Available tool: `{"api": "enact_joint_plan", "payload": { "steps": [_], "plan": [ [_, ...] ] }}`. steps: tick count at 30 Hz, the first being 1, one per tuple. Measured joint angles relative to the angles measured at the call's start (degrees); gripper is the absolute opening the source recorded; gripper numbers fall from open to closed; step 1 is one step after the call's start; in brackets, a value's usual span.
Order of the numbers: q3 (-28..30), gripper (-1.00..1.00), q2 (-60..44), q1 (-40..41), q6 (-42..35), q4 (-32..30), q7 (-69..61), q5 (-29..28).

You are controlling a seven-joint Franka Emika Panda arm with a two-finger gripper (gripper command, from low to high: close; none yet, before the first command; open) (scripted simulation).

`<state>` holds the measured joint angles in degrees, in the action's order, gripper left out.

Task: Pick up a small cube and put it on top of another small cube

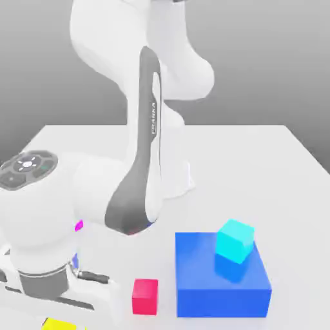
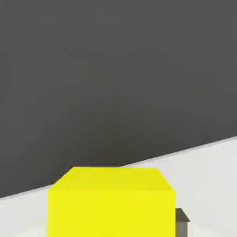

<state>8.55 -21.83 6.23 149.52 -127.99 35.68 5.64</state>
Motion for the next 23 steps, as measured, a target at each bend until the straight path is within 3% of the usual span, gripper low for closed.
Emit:
{"api": "enact_joint_plan", "payload": {
  "steps": [9, 15, 16, 23],
  "plan": [
    [-4.81, -1.00, 17.02, -4.06, 1.66, -18.38, -15.63, -5.48],
    [-5.91, -1.00, 9.92, -4.37, 10.77, -20.45, -19.63, -3.97],
    [-6.00, 1.00, 8.75, -4.30, 11.89, -20.40, -19.70, -3.85],
    [-6.03, 1.00, 8.90, -4.27, 11.81, -20.42, -19.77, -3.84]
  ]
}}
